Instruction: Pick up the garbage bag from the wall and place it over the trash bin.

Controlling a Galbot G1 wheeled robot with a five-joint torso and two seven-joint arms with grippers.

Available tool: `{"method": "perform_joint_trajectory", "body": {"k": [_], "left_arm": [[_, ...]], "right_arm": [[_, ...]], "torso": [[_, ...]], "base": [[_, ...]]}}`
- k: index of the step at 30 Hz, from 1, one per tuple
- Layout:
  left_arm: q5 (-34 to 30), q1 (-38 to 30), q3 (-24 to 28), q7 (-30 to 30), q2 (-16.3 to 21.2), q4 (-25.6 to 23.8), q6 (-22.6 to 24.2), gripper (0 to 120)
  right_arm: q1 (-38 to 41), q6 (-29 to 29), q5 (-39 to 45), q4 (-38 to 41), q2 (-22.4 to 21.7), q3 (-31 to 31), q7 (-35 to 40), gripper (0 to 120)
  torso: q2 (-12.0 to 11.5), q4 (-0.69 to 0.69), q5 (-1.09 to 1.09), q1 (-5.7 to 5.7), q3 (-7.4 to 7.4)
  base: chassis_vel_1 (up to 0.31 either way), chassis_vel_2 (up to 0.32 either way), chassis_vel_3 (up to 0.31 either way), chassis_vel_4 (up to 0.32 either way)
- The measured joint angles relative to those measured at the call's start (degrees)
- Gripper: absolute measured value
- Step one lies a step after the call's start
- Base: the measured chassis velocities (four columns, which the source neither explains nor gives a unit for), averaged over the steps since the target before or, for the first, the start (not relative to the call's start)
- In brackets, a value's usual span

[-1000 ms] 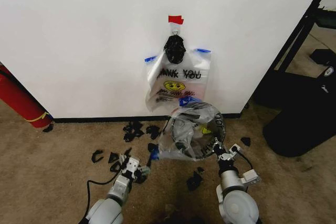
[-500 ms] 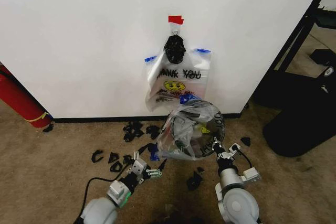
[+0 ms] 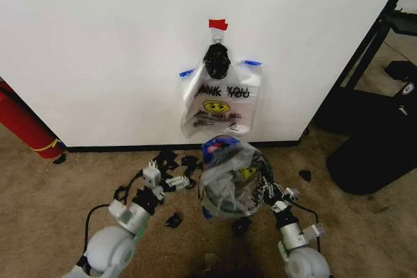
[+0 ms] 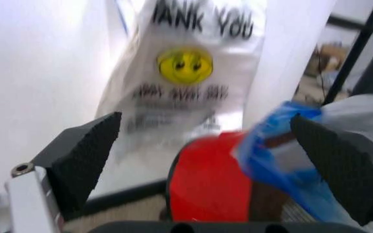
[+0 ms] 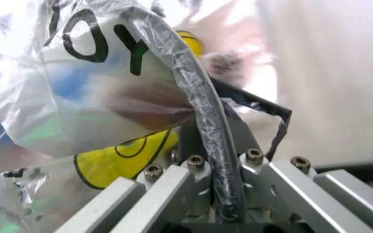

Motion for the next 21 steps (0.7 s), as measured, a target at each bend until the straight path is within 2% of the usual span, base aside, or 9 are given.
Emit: {"method": "perform_joint_trajectory", "body": {"k": [3,13,21], "left_arm": [[0.74,-0.80,-0.24,2.16,1.58,0.26,3.85,100],[5.32,-1.41,0.87,4.59,1.27,1.58,5.63,100],[8.29,-4.71,2.99,-1.63,0.79,4.31,5.10,100]], "right_arm": [[0.26,1.61,-0.53,-0.77,-0.32,1.00,-5.74,0],[-0.01,2.95,-1.88,-0.25,-0.04,0.98,-7.61,0],[-0.86,3.11,-1.93,1.26,-0.18,0.71,-9.86,0]], "torso": [[0.00,0.00,0.00,0.00,0.00],[0.00,0.01,-0.01,0.00,0.00],[0.00,0.00,-0.01,0.00,0.00]], "base": [[0.000,0.000,0.000,0.000],[0.000,0.000,0.000,0.000],[0.000,0.000,0.000,0.000]]}}
